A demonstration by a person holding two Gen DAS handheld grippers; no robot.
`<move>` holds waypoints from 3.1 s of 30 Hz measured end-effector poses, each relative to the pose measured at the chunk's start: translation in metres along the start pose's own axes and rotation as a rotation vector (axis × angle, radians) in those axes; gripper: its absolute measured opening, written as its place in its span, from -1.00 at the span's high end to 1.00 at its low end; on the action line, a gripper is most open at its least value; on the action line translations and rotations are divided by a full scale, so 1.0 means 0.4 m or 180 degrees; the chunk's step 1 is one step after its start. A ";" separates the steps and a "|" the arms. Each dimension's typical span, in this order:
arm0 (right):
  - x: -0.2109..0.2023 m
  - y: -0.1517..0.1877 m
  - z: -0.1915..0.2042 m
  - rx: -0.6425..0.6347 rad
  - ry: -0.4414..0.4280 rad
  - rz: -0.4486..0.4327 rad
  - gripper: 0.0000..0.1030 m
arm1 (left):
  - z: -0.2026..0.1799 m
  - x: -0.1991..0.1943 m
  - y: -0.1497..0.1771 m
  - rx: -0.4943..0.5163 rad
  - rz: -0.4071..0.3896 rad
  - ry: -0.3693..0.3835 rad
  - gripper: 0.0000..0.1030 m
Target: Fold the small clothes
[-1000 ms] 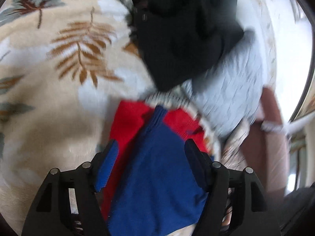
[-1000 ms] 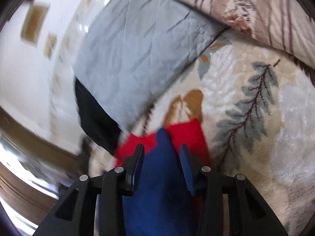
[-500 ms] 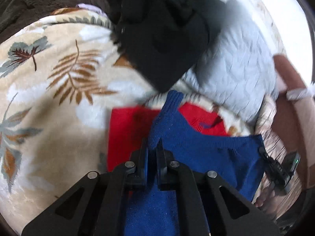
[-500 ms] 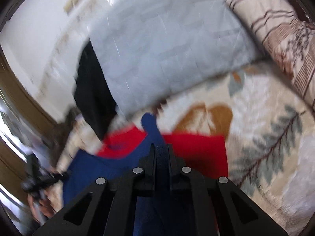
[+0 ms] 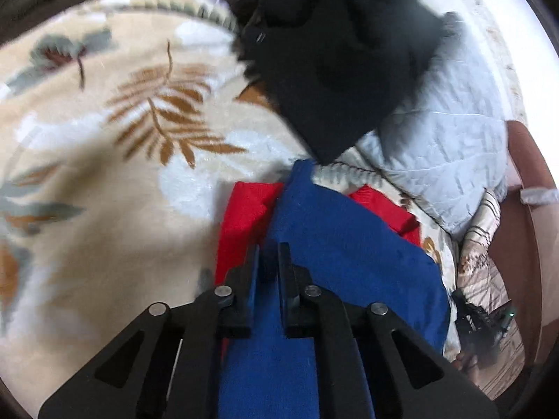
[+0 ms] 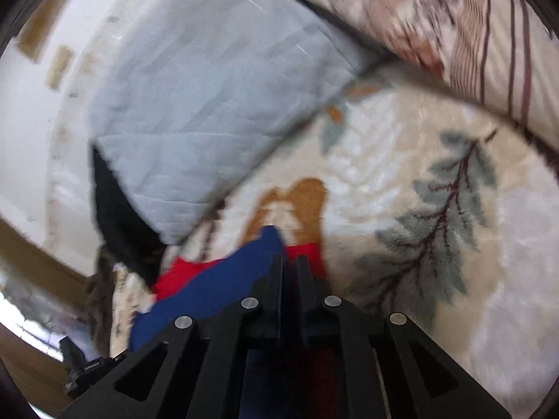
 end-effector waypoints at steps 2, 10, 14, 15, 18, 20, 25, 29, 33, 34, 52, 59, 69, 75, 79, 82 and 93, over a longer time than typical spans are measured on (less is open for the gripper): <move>-0.037 0.027 0.035 -0.0075 -0.0244 -0.0021 0.63 | -0.008 -0.035 0.034 0.0047 -0.0105 0.0097 0.45; -0.051 0.116 0.050 -0.0128 0.0245 0.0224 0.40 | -0.066 -0.042 0.132 0.0523 -0.0086 -0.0545 0.38; -0.176 0.147 0.049 0.0075 0.0206 -0.0120 0.03 | -0.022 -0.124 0.205 0.0219 -0.0195 -0.0253 0.12; -0.178 0.160 0.039 0.0133 0.0234 -0.0077 0.02 | -0.010 -0.125 0.228 0.0122 -0.0195 -0.0188 0.08; -0.126 0.210 0.016 0.0144 0.0416 0.0293 0.07 | -0.002 -0.071 0.273 0.0064 0.0086 -0.0189 0.06; -0.118 0.229 0.043 -0.0117 0.0375 0.0336 0.61 | -0.026 -0.065 0.265 0.0216 0.0062 -0.0336 0.06; -0.199 0.197 0.115 -0.0539 0.0366 -0.0132 0.89 | -0.040 -0.048 0.260 0.0267 -0.0061 -0.0512 0.06; -0.169 0.220 -0.007 0.0079 0.0492 0.0202 0.88 | -0.074 -0.050 0.278 0.0527 -0.0119 -0.0752 0.06; -0.210 0.203 0.075 -0.0278 0.0669 -0.0176 0.73 | -0.082 -0.135 0.261 0.0330 -0.0383 -0.0346 0.05; -0.218 0.197 0.100 -0.0404 0.0603 -0.0291 0.68 | -0.089 -0.148 0.252 0.0335 -0.0525 -0.0385 -0.05; -0.091 0.180 0.139 -0.0638 0.0584 -0.0029 0.34 | -0.005 0.004 0.201 0.0143 -0.0238 -0.0952 -0.57; -0.117 0.149 0.080 -0.0276 0.0608 -0.0154 0.33 | -0.008 -0.003 0.218 0.0140 -0.0246 -0.0958 -0.57; -0.072 0.088 0.040 0.0242 0.0134 -0.0271 0.11 | -0.007 -0.049 0.197 0.0164 -0.0363 -0.0834 -0.56; -0.007 0.071 0.034 0.0111 0.0219 -0.0049 -0.05 | -0.024 -0.062 0.110 0.0296 -0.0444 -0.0593 -0.56; 0.040 0.083 0.076 -0.0329 0.0266 0.0141 0.84 | -0.081 -0.006 0.075 0.0471 -0.0323 -0.0683 -0.56; 0.019 0.085 0.153 -0.0827 0.0353 -0.0012 0.81 | -0.110 0.050 0.073 0.0605 -0.0304 -0.0964 -0.56; -0.015 0.085 0.095 -0.0490 0.0676 0.0007 0.59 | -0.067 0.013 0.114 0.0471 -0.0296 -0.0947 -0.60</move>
Point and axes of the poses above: each gripper's, at about its wrist camera, not at the fingertips, and x roughly the way its jaws point, z to its left, y to its underside, the point moved 1 cm from there along x, roughly the way its jaws point, and after that the axes turned 12 degrees about -y, right-handed, at the moved point
